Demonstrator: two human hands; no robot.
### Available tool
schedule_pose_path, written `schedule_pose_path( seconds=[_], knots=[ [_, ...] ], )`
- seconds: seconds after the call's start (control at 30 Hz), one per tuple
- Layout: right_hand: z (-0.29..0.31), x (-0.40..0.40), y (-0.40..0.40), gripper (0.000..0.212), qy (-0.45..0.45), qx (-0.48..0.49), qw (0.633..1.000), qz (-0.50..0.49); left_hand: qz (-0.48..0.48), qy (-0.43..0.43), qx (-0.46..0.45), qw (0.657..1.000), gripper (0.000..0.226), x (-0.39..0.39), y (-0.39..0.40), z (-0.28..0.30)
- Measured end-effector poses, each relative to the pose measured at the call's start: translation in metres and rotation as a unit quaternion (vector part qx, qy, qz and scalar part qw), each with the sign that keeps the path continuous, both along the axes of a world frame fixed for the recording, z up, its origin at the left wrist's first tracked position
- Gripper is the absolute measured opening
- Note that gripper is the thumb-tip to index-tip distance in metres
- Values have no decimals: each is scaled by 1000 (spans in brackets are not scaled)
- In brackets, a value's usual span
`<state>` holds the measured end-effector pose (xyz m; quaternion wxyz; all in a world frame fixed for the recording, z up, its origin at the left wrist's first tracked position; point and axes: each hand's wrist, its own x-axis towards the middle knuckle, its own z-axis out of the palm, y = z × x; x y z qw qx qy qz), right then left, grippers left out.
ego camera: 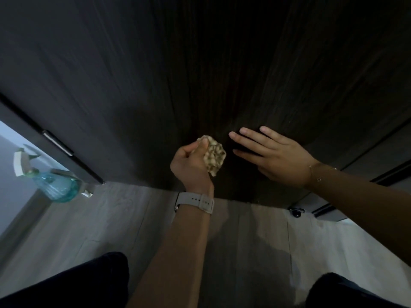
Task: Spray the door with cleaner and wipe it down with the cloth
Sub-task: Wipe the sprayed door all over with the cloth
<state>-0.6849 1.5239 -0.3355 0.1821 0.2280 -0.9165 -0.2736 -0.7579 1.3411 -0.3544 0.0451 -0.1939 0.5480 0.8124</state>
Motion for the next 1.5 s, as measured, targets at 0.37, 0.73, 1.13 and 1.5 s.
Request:
schedule_pose_path(
  seconds=[0.37, 0.73, 1.13, 1.5],
  knots=[
    [11, 7, -4, 68, -24, -5, 1000, -15, -47, -94, -102, 989, 14, 3, -9, -36],
    [11, 6, -3, 66, -26, -14, 999, -16, 23, 36, -42, 998, 10, -13, -7, -10],
    [14, 7, -5, 63, -36, -23, 999, -22, -50, -31, -86, 995, 9, 3, -6, -18],
    [12, 6, -3, 69, -37, -21, 999, -14, -38, -55, -102, 993, 12, -9, -12, -34]
  ],
)
